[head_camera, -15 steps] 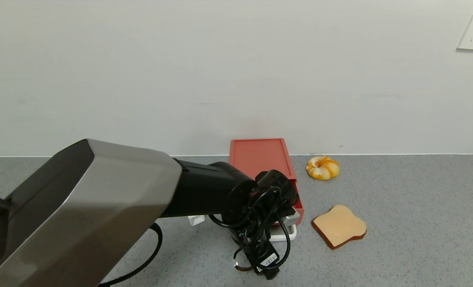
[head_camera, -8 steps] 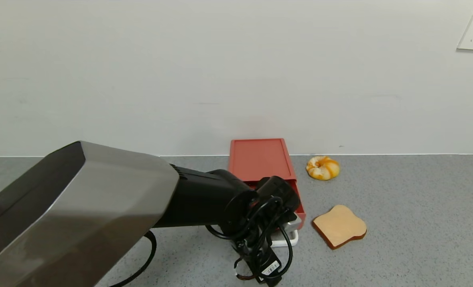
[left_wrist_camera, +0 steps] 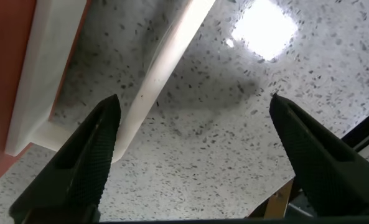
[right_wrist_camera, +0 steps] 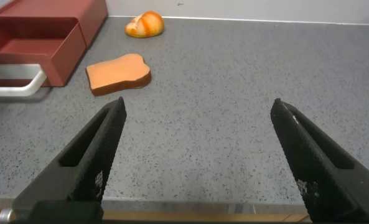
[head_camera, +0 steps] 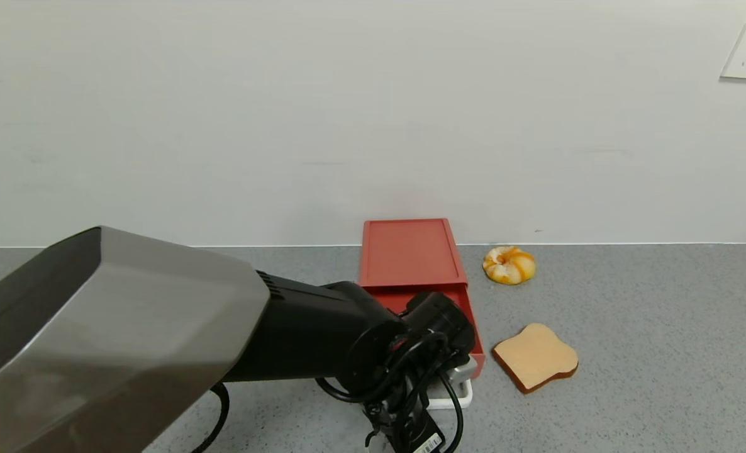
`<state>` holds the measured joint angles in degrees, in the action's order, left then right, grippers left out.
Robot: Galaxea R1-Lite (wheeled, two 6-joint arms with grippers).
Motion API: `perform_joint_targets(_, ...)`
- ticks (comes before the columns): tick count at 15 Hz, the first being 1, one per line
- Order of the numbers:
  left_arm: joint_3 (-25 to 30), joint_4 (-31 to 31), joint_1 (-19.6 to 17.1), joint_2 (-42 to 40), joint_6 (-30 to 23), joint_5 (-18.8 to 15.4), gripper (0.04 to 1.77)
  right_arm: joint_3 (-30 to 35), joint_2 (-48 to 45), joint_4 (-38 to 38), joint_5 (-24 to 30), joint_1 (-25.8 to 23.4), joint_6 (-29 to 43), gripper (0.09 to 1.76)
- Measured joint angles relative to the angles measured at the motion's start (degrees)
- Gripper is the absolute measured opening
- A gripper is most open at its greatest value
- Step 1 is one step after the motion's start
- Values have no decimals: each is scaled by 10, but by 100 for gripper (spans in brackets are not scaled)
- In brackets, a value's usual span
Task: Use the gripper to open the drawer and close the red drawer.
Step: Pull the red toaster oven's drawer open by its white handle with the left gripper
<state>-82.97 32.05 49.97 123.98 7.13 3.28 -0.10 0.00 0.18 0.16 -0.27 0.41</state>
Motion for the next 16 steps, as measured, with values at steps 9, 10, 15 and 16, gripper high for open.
perform_joint_targets(9, 25, -4, 20, -12, -30, -2, 172, 0, 0, 0, 0, 0, 0, 171)
perform_joint_targets(10, 28, -7, 21, -12, -33, -2, 172, 0, 0, 0, 0, 0, 0, 171)
perform_joint_targets(15, 36, -14, 29, -17, -45, 0, 172, 0, 0, 0, 0, 0, 0, 171)
perform_joint_targets(16, 37, -11, 31, -18, -48, 0, 172, 0, 0, 0, 0, 0, 0, 171)
